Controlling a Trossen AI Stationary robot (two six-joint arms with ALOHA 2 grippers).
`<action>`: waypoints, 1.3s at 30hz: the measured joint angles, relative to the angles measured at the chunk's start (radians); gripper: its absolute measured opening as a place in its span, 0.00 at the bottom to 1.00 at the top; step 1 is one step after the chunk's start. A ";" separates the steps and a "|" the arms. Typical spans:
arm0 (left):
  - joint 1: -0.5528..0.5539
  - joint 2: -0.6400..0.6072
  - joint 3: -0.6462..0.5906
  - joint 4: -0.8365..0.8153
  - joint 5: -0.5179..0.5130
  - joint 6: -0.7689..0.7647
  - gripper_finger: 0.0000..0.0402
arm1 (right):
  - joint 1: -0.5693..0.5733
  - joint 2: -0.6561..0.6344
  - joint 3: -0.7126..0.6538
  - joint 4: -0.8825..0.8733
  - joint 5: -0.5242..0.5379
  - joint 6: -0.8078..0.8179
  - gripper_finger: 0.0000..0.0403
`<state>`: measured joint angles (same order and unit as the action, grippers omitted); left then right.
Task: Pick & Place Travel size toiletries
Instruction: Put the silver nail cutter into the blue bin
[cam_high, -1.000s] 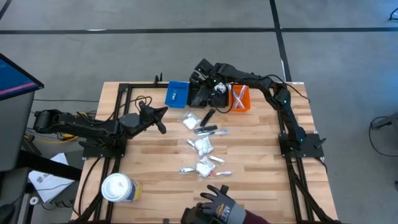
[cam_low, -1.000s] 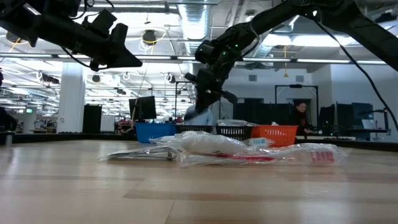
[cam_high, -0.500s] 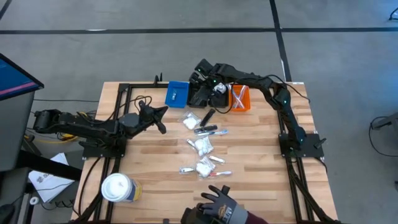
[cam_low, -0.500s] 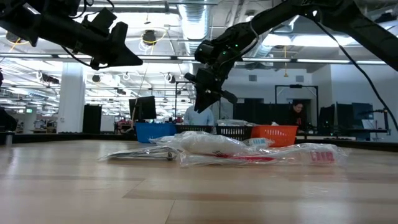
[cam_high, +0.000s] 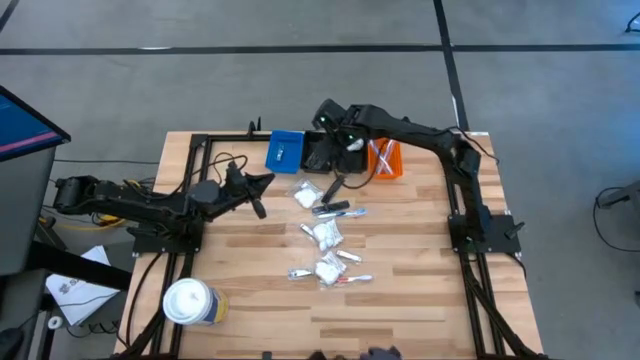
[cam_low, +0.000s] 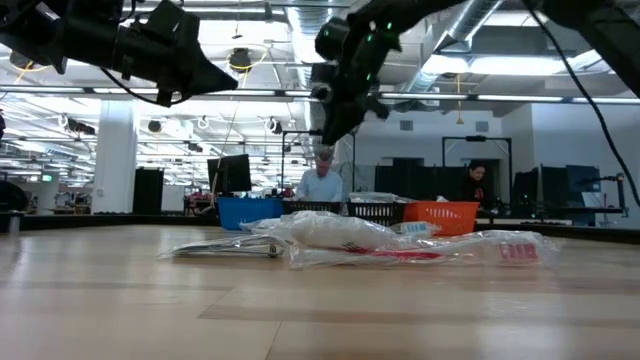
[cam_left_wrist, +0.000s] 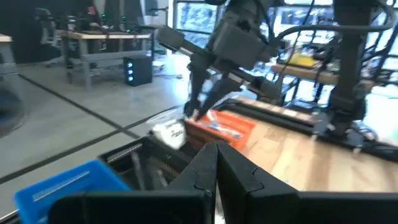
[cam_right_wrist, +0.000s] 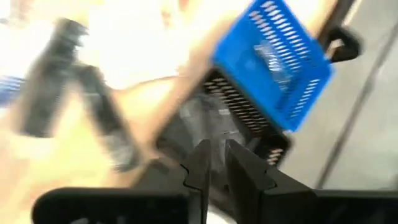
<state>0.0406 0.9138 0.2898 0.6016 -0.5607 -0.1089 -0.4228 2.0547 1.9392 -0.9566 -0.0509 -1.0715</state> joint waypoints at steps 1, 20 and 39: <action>0.000 0.000 0.000 0.008 0.015 0.000 0.00 | 0.015 -0.011 0.000 -0.026 0.000 0.027 0.09; -0.111 0.297 0.133 0.016 0.142 -0.160 0.00 | 0.187 -0.290 -0.235 -0.184 -0.391 0.601 0.00; -0.124 0.526 0.320 -0.338 -0.060 -0.320 0.00 | 0.242 -0.839 -1.160 0.720 -0.391 0.889 0.00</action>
<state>-0.0839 1.4399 0.6096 0.2634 -0.6208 -0.4293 -0.1804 1.2156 0.7794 -0.2368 -0.4419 -0.1822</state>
